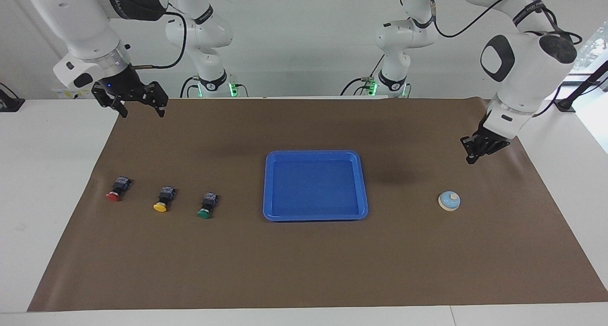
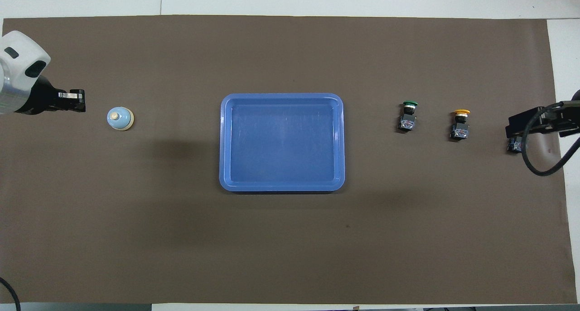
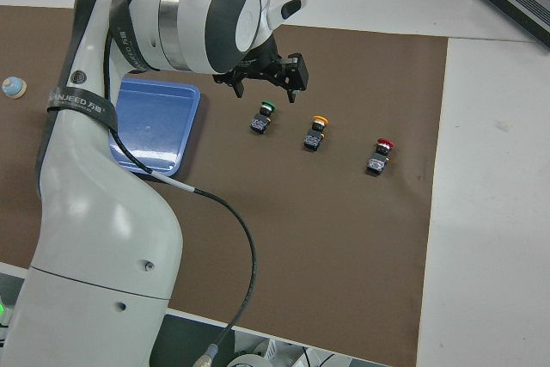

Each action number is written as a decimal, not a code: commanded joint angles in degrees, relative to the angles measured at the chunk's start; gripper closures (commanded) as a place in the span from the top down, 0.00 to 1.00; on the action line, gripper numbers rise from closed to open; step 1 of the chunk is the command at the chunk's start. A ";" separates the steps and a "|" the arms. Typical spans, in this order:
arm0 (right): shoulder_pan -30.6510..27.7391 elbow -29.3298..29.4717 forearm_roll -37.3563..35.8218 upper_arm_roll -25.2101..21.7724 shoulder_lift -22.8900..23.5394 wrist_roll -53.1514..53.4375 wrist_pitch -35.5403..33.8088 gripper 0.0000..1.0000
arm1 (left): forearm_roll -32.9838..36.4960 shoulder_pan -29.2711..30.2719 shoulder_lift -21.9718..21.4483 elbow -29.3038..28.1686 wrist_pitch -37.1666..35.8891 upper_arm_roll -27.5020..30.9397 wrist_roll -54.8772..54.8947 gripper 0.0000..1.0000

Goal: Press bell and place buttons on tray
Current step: 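Move the left gripper down onto the bell to press it, then lift the left gripper off the bell and draw it back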

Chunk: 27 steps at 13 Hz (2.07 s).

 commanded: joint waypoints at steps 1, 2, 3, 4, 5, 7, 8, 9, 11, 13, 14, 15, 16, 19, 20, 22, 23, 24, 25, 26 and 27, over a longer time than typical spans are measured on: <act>-0.21 0.01 0.88 -0.20 -0.18 -1.09 -0.80 1.00 | 0.08 1.78 4.15 -0.16 6.61 -0.02 0.86 0.00; -0.21 0.01 0.88 -0.20 -0.18 -1.09 -0.80 1.00 | 0.08 2.22 5.03 -1.29 8.99 -0.02 0.86 0.00; -0.30 0.01 0.88 -0.20 -0.09 -1.09 -0.80 1.00 | 0.08 2.32 6.52 -1.39 10.32 -0.02 0.77 0.00; -0.30 0.01 0.88 -0.20 -0.18 -1.09 -0.80 1.00 | 0.34 2.32 8.54 -1.13 11.72 0.06 0.77 0.00; -0.30 0.01 0.88 -0.20 -0.18 -1.09 -0.80 1.00 | 0.95 2.32 9.69 -1.04 13.39 0.07 0.77 0.00; -0.21 0.01 0.88 -0.20 -0.18 -1.09 -0.80 1.00 | 1.13 2.05 11.01 -1.13 14.46 0.07 0.51 0.00; -0.21 0.01 0.88 -0.20 -0.18 -1.09 -0.80 1.00 | 1.13 2.05 10.93 -1.56 14.38 0.07 0.51 0.00; -0.30 0.01 0.88 -0.20 -0.18 -1.09 -0.80 1.00 | 1.22 2.05 10.93 -2.35 14.46 0.07 0.42 0.00; -0.30 0.01 0.88 -0.20 -0.18 -1.09 -0.80 1.00 | 1.22 1.61 10.84 -3.84 14.72 0.07 0.24 0.00; -0.21 0.01 0.88 -0.20 -0.18 -1.09 -0.80 1.00 | 1.22 1.44 10.32 -6.39 16.74 0.07 0.16 0.00; -0.21 0.01 0.88 -0.12 -0.18 -1.09 -0.80 1.00 | 1.31 1.35 10.40 -7.36 17.97 0.07 0.16 0.00; -0.30 0.01 0.88 -0.20 -0.18 -1.09 -0.80 1.00 | 1.31 1.35 10.40 -9.11 20.50 0.07 0.16 0.00; -0.30 0.01 0.88 -0.20 -0.09 -1.09 -0.80 1.00 | 1.31 1.35 10.49 -10.17 22.35 0.07 0.16 0.00; -0.30 0.01 0.88 -0.20 -0.18 -1.09 -0.80 1.00 | 1.31 1.44 10.06 -8.52 19.76 0.15 0.42 0.00; -0.21 0.01 0.88 -0.20 -0.18 -1.09 -0.80 1.00 | 1.31 1.87 8.66 -6.77 16.17 0.15 0.68 0.00; -0.30 0.01 0.88 -0.20 -0.18 -1.09 -0.80 1.00 | 1.22 2.05 3.92 -2.99 5.99 0.07 0.68 0.36; -0.21 0.01 0.88 -0.20 -0.18 -1.09 -0.80 1.00 | 1.31 2.14 1.81 -1.58 1.33 0.07 0.68 0.58; -0.30 0.01 0.88 -0.20 -0.18 -1.09 -0.80 1.00 | 1.22 2.14 -1.17 -0.96 -2.20 0.07 0.77 0.78; -0.21 0.01 0.88 -0.20 -0.18 -1.09 -0.80 1.00 | 1.22 2.14 -4.51 -0.95 -4.41 0.07 0.77 0.91; -0.21 0.01 0.88 -0.20 -0.18 -1.09 -0.80 1.00 | 1.22 2.14 -7.32 -0.95 -7.04 0.07 0.77 1.00; -0.30 0.01 0.88 -0.20 -0.18 -1.09 -0.80 1.00 | 1.22 2.14 -9.79 -0.95 -9.94 0.07 0.77 1.00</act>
